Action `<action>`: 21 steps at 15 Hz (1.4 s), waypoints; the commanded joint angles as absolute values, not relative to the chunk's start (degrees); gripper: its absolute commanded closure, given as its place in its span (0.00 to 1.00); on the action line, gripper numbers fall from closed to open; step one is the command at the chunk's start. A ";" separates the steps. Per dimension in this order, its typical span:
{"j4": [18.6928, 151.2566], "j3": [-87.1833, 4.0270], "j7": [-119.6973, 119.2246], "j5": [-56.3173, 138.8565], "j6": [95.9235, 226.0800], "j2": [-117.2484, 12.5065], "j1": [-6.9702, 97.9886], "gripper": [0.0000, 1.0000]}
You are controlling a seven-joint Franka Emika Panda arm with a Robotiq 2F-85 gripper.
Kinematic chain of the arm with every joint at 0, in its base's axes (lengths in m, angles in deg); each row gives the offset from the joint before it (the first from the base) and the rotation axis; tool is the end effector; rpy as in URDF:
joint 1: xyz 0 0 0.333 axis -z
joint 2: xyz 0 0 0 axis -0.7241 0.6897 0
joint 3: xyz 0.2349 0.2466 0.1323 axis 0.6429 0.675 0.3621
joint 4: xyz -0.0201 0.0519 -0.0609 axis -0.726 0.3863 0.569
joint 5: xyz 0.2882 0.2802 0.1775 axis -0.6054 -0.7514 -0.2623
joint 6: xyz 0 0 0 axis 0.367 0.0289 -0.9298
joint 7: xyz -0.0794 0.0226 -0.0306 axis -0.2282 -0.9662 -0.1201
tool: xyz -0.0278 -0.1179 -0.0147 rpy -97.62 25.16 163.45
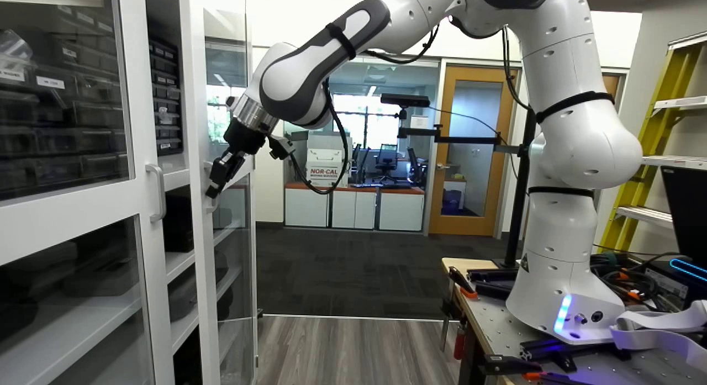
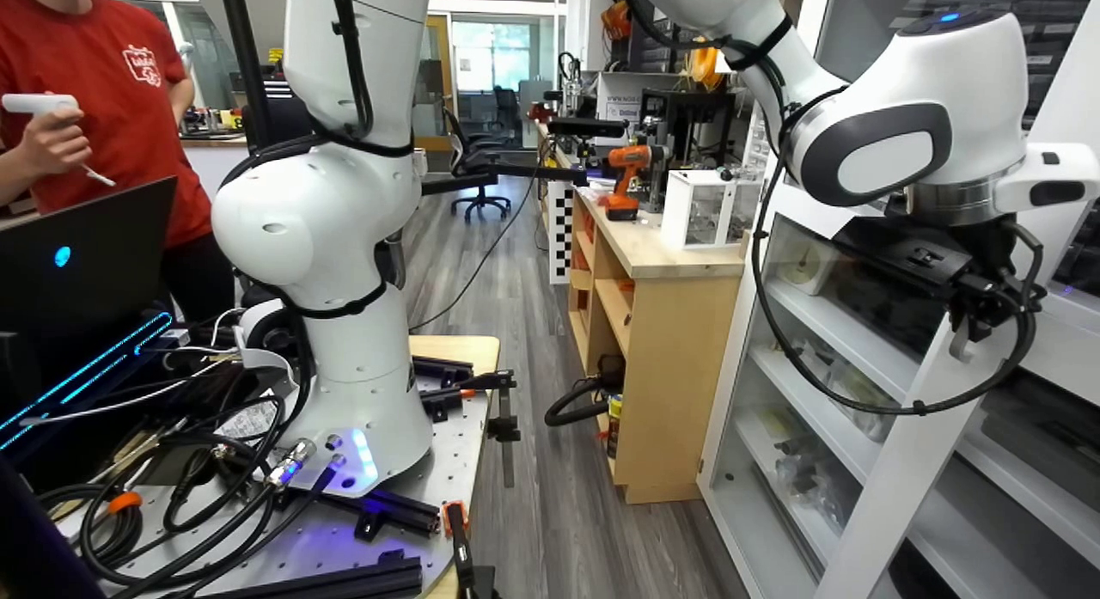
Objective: Open the right-sided glass door
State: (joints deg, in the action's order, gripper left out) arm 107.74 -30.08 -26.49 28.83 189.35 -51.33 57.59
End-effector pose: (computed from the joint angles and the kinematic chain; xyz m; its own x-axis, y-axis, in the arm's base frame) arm 0.6960 -0.0580 0.3647 0.8464 0.1382 0.5142 0.1425 -0.9893 0.0314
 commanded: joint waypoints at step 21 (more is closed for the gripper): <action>126.20 -43.19 -44.13 21.69 176.45 -73.20 59.35 0.58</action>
